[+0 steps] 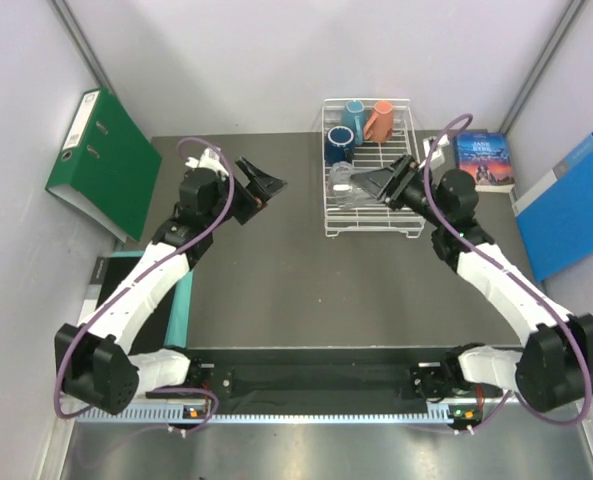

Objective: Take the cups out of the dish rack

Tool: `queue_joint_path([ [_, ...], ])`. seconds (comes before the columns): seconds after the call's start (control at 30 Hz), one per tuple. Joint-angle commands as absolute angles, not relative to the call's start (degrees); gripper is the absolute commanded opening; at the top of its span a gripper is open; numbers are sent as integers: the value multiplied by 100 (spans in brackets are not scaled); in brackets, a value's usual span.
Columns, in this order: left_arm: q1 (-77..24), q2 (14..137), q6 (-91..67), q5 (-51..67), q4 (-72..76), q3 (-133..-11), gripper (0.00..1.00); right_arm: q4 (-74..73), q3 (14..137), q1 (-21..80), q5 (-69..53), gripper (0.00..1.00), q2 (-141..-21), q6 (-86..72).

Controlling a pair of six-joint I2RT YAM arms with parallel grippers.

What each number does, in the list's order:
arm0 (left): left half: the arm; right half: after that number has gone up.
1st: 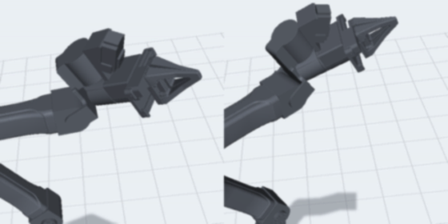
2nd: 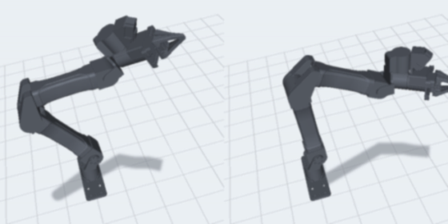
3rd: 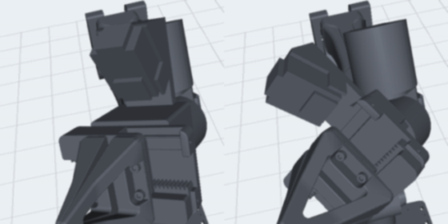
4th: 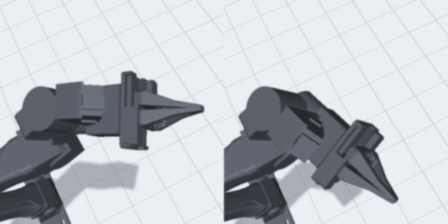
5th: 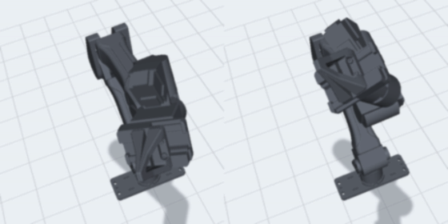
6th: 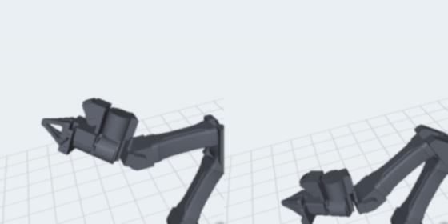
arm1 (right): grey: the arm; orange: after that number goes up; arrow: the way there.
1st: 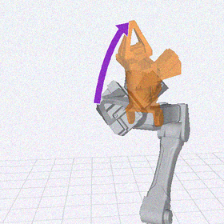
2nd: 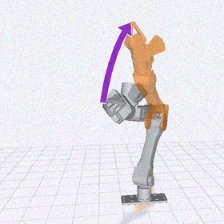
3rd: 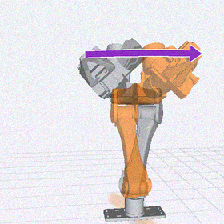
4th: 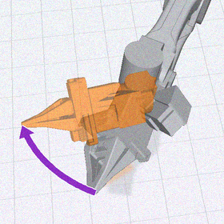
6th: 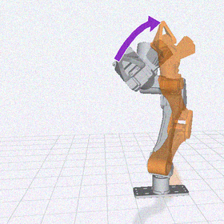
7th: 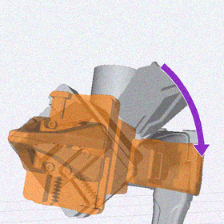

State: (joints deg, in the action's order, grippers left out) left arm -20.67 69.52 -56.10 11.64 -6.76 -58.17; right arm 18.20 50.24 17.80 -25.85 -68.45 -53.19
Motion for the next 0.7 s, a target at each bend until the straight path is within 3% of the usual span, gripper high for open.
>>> queue_joint_path([
  [0.0,-2092,6961,-6678,2907,1782,-5494,99,4710,4825,1828,-3551,0,-7057,-7091],
  [0.23,-2136,6917,-6934,3041,2373,-5397,99,4720,5027,2109,-3481,0,-7444,-6987],
  [0.67,-2961,6794,-6873,2751,2628,-5300,79,5265,5089,2478,-3349,0,-8077,-7216],
])
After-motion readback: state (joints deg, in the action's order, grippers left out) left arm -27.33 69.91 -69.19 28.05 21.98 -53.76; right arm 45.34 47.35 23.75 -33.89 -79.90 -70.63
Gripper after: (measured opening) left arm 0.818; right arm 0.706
